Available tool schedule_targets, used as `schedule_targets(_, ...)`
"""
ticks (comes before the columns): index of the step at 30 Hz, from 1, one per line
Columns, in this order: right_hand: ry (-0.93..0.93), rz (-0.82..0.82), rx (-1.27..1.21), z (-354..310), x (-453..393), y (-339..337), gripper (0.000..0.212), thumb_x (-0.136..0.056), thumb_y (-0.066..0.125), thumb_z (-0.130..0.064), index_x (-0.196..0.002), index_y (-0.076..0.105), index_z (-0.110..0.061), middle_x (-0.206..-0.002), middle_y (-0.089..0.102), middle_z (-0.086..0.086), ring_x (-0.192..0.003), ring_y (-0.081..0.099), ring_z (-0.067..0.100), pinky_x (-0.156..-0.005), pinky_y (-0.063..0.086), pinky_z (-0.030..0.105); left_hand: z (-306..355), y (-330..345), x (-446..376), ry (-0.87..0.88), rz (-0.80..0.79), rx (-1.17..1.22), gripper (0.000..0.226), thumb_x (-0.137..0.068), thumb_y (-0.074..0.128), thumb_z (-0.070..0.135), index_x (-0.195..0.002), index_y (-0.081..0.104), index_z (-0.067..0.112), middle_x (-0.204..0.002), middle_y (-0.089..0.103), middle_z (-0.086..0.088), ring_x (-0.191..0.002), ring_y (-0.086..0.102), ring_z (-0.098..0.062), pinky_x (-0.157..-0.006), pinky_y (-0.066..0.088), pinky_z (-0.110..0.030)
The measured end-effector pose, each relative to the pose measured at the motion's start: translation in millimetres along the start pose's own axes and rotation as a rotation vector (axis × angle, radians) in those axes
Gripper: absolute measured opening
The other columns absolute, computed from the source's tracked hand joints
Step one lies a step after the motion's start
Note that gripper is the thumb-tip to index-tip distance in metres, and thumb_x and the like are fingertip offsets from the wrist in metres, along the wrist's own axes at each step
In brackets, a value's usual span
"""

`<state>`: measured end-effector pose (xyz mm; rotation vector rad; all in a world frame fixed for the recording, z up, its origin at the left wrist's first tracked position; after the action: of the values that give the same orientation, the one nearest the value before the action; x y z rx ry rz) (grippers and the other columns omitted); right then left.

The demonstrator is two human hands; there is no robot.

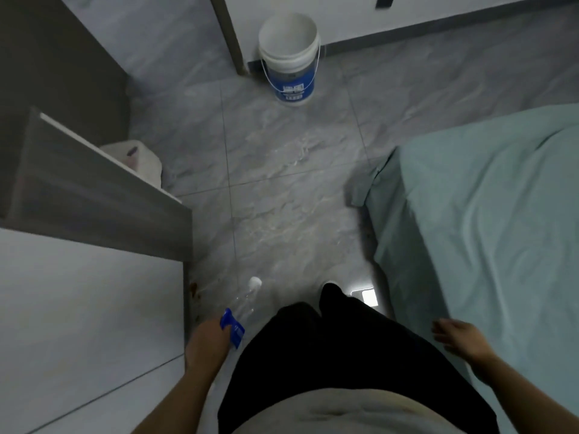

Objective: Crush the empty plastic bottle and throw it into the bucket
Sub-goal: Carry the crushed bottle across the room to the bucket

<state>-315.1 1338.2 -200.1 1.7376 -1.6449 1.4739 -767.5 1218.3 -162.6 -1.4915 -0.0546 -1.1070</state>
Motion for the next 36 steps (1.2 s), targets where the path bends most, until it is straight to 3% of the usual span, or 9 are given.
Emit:
schedule_targets(3,-0.046,-0.009,-0.002,-69,-23,-6,0.033,-0.095,0.041,-0.011,-0.109,0.056,0.014,-0.100,0.057,0.021,-0.085,0.053,0.026,-0.058,0.034,0.025,12,-8,-12,-0.040,0.003,0.017,0.027,-0.088,0.051,0.012,-0.061,0.053,0.017,-0.064,0.060,-0.006,-0.062,0.052,-0.021,-0.061,0.040,-0.030)
schedule_targets(6,-0.078,-0.027,-0.010,-125,-44,-5,0.033,-0.094,0.042,-0.012,-0.109,0.057,0.013,-0.097,0.057,0.020,-0.089,0.052,0.026,-0.059,0.035,0.025,21,-16,-27,-0.099,-0.034,0.004,0.018,-0.090,0.049,0.017,-0.091,0.063,0.006,-0.090,0.068,-0.017,-0.081,0.062,-0.029,-0.067,0.043,-0.030)
schedule_targets(10,-0.075,-0.027,0.010,-178,-74,1,0.032,-0.094,0.042,-0.012,-0.108,0.058,0.012,-0.096,0.059,0.020,-0.083,0.053,0.027,-0.058,0.035,0.025,38,-35,-68,-0.145,-0.085,0.013,0.021,-0.090,0.046,0.018,-0.095,0.065,0.009,-0.095,0.069,-0.015,-0.080,0.060,-0.026,-0.068,0.041,-0.029)
schedule_targets(13,-0.028,-0.021,0.026,-205,-91,8,0.032,-0.094,0.042,-0.012,-0.108,0.058,0.013,-0.098,0.059,0.022,-0.088,0.053,0.027,-0.058,0.035,0.026,64,-61,-114,-0.110,-0.079,-0.006,0.020,-0.090,0.046,0.019,-0.092,0.064,0.009,-0.095,0.069,-0.016,-0.086,0.063,-0.029,-0.070,0.043,-0.030)
schedule_targets(20,0.103,0.025,-0.004,-230,-91,7,0.030,-0.094,0.042,-0.008,-0.108,0.056,0.014,-0.098,0.057,0.021,-0.087,0.051,0.029,-0.057,0.032,0.026,144,-129,-175,-0.008,-0.038,0.019,0.021,-0.089,0.048,0.017,-0.072,0.059,0.014,-0.092,0.069,-0.018,-0.072,0.055,-0.023,-0.062,0.036,-0.029)
schedule_targets(22,0.169,0.057,-0.018,-284,-142,4,0.027,-0.093,0.043,-0.008,-0.105,0.058,0.012,-0.099,0.058,0.023,-0.084,0.052,0.029,-0.058,0.033,0.027,204,-176,-268,0.007,-0.024,0.024,0.019,-0.088,0.050,0.017,-0.079,0.063,0.007,-0.091,0.069,-0.020,-0.079,0.062,-0.031,-0.066,0.043,-0.033)
schedule_targets(27,0.195,0.034,-0.017,-305,-144,3,0.029,-0.092,0.045,-0.006,-0.105,0.058,0.017,-0.094,0.058,0.024,-0.081,0.052,0.031,-0.059,0.035,0.030,250,-202,-306,0.045,-0.006,0.005,0.022,-0.089,0.052,0.018,-0.090,0.064,0.000,-0.095,0.068,-0.024,-0.086,0.063,-0.037,-0.077,0.050,-0.042)
schedule_targets(32,0.147,0.017,-0.043,-400,-197,-2,0.025,-0.092,0.046,-0.008,-0.099,0.060,0.011,-0.097,0.060,0.024,-0.087,0.055,0.031,-0.076,0.038,0.036,306,-227,-352,0.004,-0.025,0.024,0.018,-0.089,0.048,0.018,-0.083,0.061,0.007,-0.092,0.068,-0.018,-0.084,0.062,-0.032,-0.077,0.050,-0.040)
schedule_targets(36,0.021,-0.006,-0.002,-496,-237,-8,0.023,-0.092,0.045,-0.010,-0.089,0.062,0.005,-0.104,0.063,0.028,-0.092,0.059,0.036,-0.080,0.041,0.040,325,-236,-367,-0.058,-0.061,0.046,0.016,-0.091,0.047,0.017,-0.078,0.056,0.012,-0.092,0.067,-0.017,-0.081,0.060,-0.029,-0.070,0.042,-0.032)
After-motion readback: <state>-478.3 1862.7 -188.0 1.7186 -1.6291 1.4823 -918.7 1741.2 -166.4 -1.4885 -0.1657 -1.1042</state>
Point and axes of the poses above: each hand's wrist, its own x-axis away from the middle knuckle, its own y-axis out of the palm, z = x × y, the point moved 5 cm from there along -x, towards the middle knuckle
